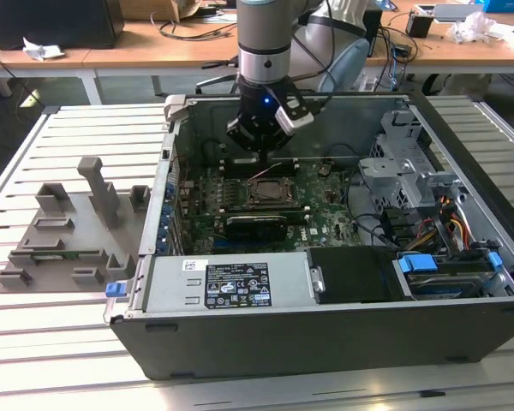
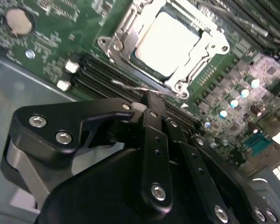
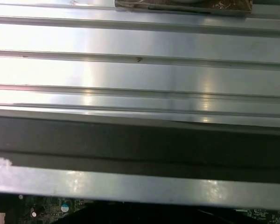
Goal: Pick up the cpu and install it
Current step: 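Install the first cpu locking lever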
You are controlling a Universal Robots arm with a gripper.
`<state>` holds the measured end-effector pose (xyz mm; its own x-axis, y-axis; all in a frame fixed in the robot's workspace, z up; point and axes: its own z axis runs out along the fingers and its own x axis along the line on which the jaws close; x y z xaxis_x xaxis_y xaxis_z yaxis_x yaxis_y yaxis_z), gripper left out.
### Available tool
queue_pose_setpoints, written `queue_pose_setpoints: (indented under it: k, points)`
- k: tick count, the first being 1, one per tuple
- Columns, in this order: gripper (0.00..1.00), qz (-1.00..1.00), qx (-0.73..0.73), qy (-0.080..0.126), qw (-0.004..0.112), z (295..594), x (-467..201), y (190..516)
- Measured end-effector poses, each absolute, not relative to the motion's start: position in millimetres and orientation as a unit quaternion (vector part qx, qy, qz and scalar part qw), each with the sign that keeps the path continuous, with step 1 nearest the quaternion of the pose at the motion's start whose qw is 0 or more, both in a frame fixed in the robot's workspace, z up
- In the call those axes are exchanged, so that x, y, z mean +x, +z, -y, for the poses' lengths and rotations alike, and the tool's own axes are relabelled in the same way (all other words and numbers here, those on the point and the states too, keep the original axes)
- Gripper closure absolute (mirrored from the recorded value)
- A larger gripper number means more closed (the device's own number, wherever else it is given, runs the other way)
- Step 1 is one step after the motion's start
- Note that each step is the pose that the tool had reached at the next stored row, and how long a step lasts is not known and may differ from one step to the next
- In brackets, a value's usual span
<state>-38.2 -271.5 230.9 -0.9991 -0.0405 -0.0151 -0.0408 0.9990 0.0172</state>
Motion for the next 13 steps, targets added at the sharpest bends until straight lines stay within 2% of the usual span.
queue_pose_setpoints:
  k: [13]
  points:
    - [0.89, -1.000, -0.020, 0.021, 0.007, 271.5, -38.2, 220.7]
